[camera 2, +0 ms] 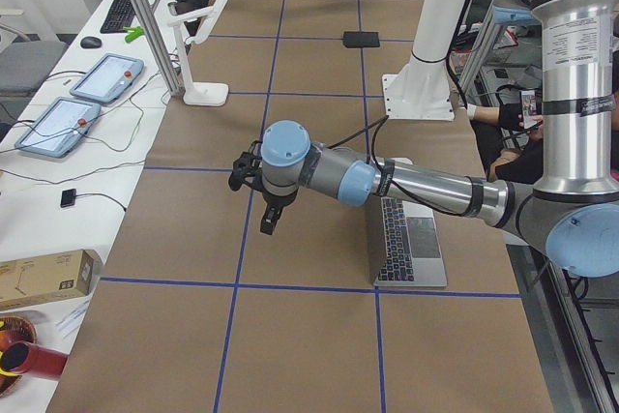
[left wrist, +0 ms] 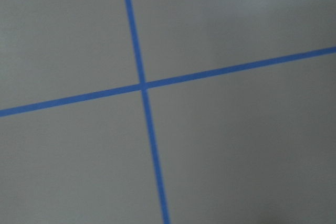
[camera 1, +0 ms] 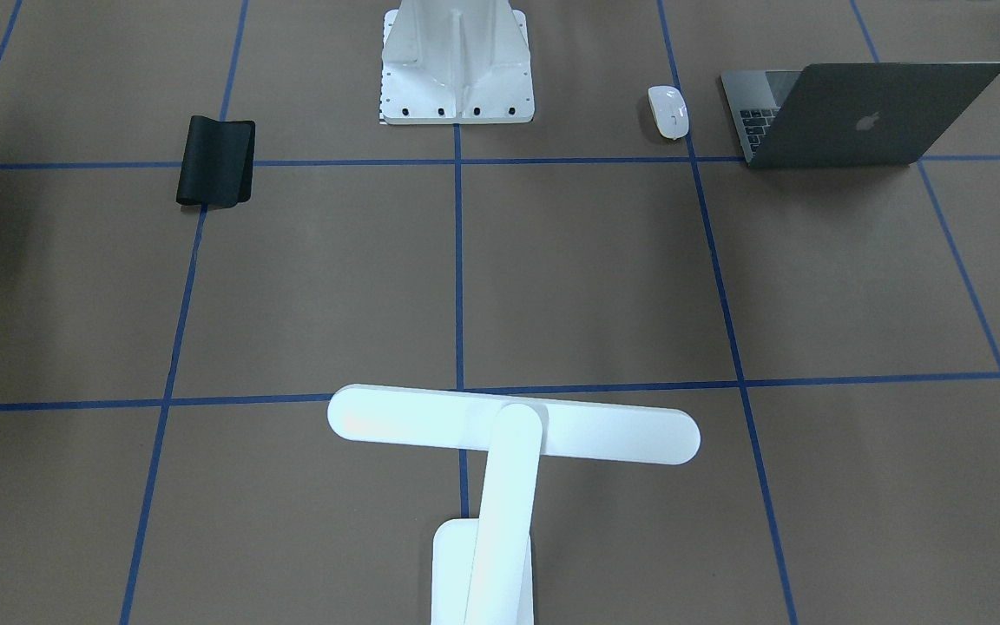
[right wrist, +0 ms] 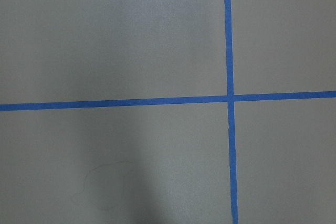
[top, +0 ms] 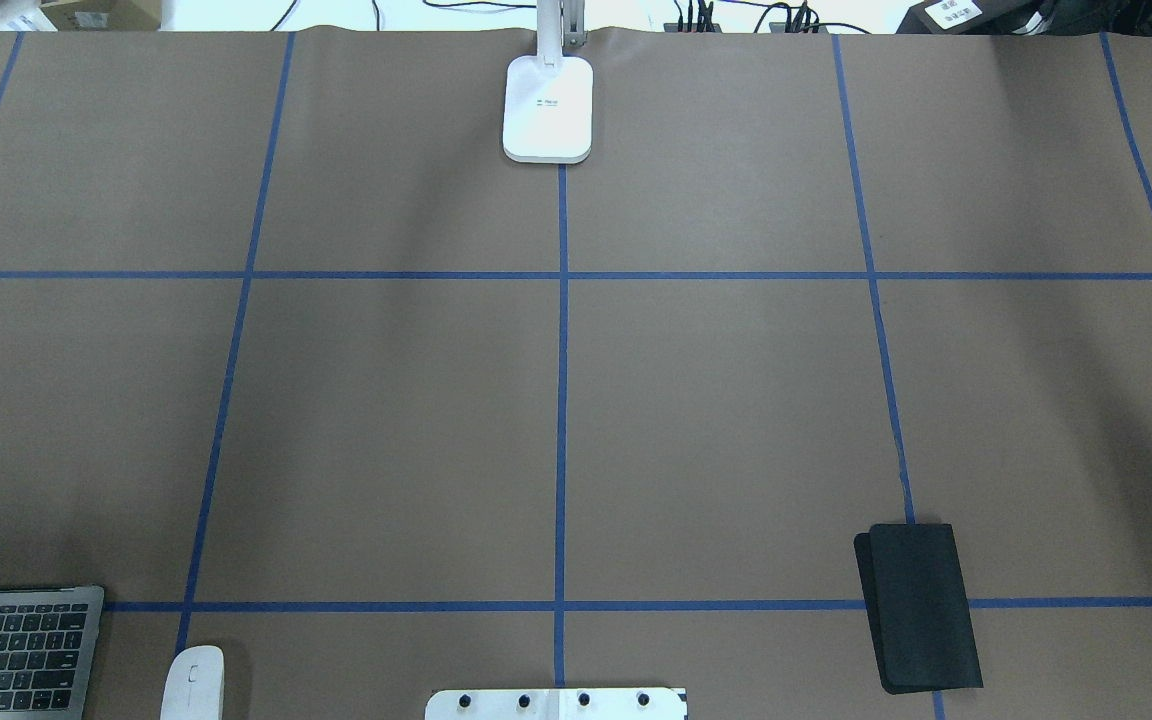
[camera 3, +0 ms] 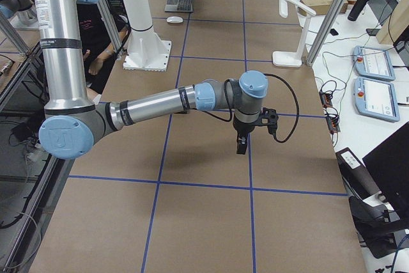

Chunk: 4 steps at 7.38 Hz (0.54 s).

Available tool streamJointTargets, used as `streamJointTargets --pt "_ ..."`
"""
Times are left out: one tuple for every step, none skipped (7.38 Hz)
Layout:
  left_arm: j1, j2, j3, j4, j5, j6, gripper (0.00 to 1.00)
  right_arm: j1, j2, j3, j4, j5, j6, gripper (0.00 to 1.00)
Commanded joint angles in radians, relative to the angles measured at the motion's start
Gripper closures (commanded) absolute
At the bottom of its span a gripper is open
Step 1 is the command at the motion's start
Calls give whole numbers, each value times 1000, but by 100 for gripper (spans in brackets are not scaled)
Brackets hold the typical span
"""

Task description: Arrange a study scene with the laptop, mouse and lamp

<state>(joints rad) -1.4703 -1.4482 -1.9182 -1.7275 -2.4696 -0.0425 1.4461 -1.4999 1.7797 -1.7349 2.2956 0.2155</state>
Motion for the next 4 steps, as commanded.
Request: streamJointTargets --pt "114 17 -94 0 -73 -148 0 -3 -2 -8 0 -2 -1 0" --pt "134 17 -120 -7 -139 -250 0 -4 -2 -10 0 -2 -1 0" --pt "166 17 -158 -7 -143 -322 0 -6 -3 -10 0 -2 -1 0" --pt "226 17 -204 -9 -143 -423 0 -6 -3 -10 0 -2 -1 0"
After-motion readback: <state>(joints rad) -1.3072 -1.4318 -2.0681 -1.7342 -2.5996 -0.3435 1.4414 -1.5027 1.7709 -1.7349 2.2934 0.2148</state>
